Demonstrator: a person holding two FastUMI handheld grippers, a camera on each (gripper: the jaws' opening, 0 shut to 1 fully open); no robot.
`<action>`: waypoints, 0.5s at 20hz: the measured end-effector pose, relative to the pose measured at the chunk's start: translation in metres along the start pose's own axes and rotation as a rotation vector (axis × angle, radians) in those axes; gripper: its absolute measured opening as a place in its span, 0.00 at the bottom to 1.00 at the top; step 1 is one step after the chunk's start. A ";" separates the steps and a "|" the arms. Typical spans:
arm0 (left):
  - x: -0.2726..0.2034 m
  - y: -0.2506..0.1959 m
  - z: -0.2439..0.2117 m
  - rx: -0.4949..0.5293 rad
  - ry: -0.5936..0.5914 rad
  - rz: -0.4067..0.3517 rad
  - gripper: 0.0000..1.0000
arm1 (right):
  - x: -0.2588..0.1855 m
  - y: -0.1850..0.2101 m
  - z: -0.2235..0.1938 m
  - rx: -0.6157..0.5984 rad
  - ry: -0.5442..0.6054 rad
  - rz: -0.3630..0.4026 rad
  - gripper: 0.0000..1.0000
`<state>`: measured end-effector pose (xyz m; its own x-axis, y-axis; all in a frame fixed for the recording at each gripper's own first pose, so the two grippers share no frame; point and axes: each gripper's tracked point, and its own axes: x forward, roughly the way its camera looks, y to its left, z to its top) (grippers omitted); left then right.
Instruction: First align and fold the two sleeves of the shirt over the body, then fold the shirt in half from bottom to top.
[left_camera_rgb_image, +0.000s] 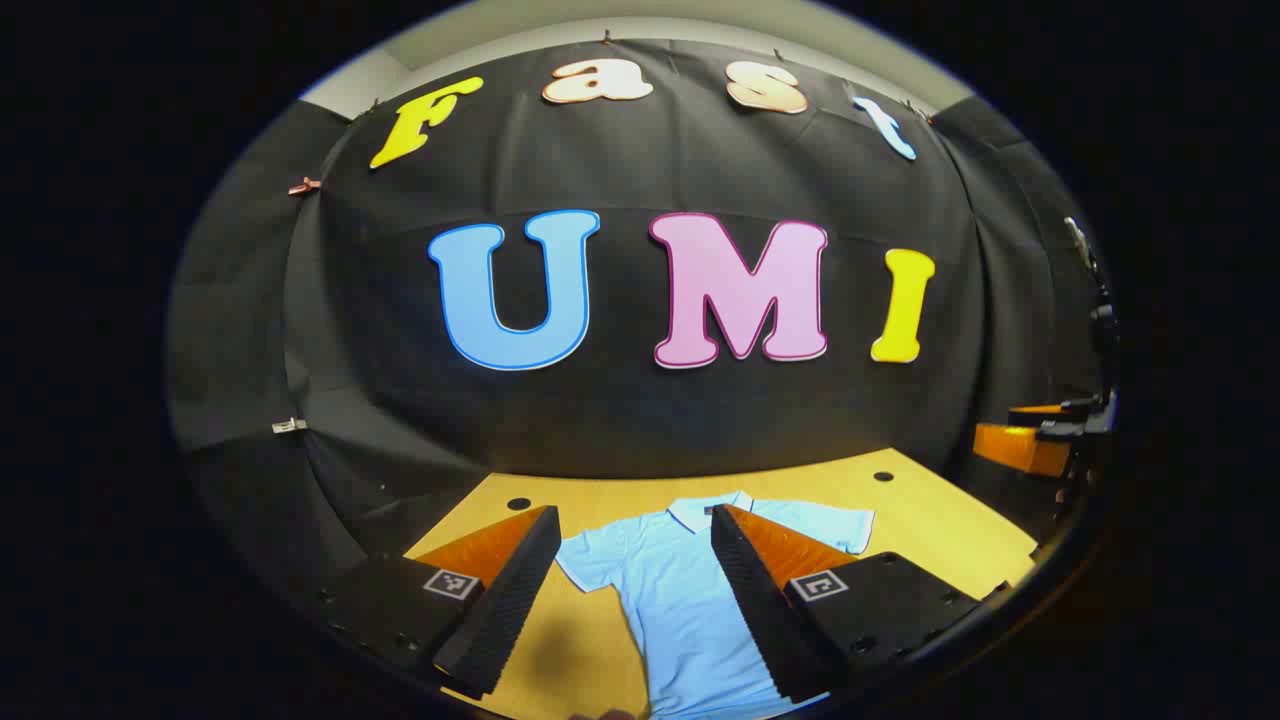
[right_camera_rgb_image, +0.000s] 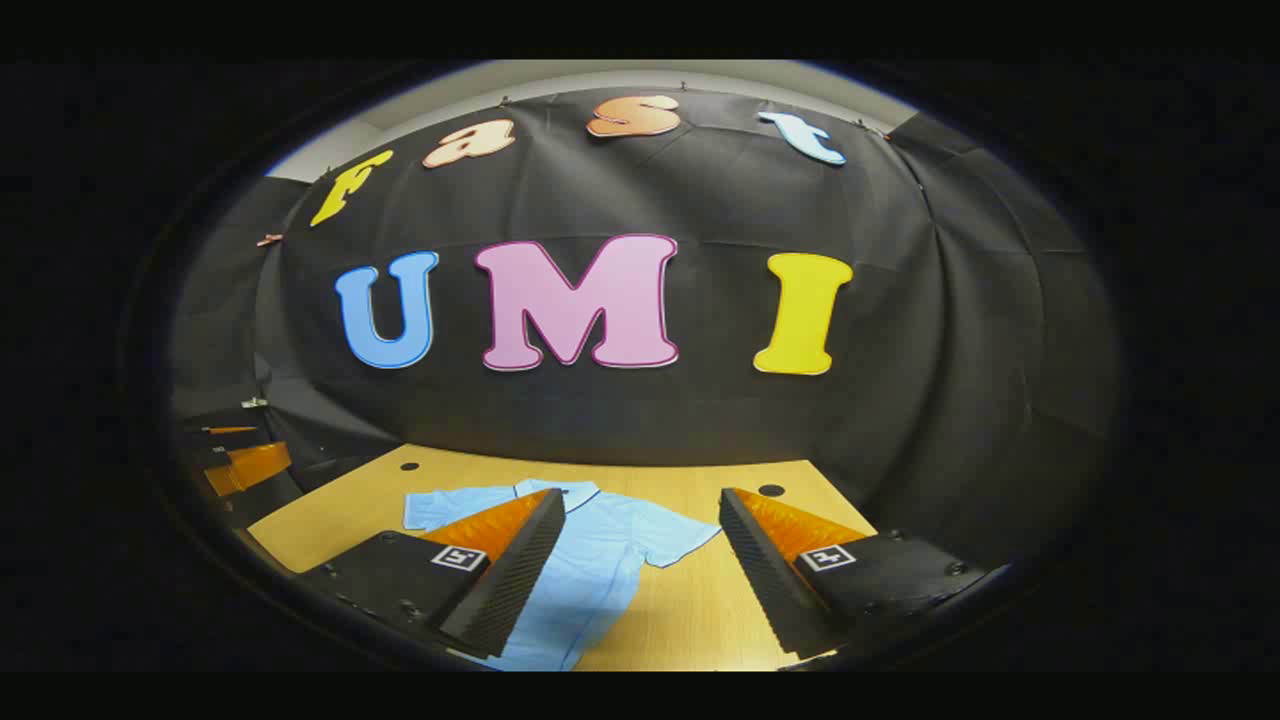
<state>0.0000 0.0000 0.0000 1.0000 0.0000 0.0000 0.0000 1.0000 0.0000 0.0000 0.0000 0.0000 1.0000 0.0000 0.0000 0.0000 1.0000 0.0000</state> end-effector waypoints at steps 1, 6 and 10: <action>-0.001 0.002 0.000 0.006 0.001 -0.001 0.97 | -0.001 0.000 0.000 0.004 -0.001 -0.007 0.97; -0.011 0.010 0.003 -0.019 -0.026 -0.012 0.96 | -0.010 0.002 0.007 -0.013 -0.014 -0.020 0.97; -0.024 0.017 0.012 -0.030 -0.063 -0.011 0.97 | -0.023 0.005 0.012 -0.008 -0.014 -0.031 0.97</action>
<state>-0.0235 0.0174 0.0124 0.9980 -0.0096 0.0630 0.0115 0.9995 -0.0296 -0.0228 0.0055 0.0118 0.9994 -0.0306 0.0142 0.0307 0.9995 -0.0076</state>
